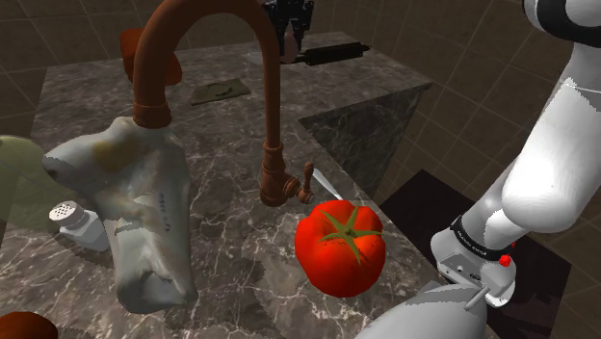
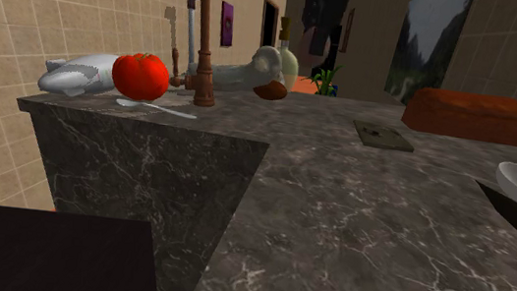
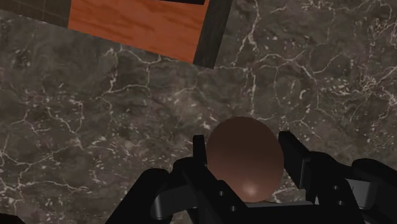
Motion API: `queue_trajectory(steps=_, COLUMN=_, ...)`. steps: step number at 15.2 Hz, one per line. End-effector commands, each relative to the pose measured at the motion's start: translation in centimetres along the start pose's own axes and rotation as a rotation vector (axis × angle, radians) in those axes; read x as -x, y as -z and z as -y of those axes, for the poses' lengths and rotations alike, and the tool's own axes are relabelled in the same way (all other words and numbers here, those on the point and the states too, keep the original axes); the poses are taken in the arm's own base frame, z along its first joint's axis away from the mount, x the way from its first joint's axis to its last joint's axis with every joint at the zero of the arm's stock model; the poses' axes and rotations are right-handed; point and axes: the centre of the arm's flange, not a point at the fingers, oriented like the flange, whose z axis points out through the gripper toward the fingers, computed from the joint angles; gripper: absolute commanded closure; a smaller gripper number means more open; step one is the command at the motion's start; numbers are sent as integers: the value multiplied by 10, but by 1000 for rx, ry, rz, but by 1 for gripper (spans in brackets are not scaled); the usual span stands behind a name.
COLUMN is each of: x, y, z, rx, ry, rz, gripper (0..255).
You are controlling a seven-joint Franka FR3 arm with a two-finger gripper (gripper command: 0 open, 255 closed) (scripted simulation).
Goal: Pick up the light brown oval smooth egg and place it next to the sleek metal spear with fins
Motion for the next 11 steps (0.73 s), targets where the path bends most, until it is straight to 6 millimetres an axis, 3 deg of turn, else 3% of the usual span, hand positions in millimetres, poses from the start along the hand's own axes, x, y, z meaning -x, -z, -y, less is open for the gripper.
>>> queue_trajectory(steps=1, x=-12, y=1, z=-26, rx=0, ry=1, rz=0, gripper=255)
queue_trajectory(steps=9, x=-53, y=11, z=-122, rx=0, ry=1, rz=0, gripper=255)
queue_trajectory(steps=11, x=-54, y=0, z=-122, rx=0, ry=1, rz=0, gripper=255)
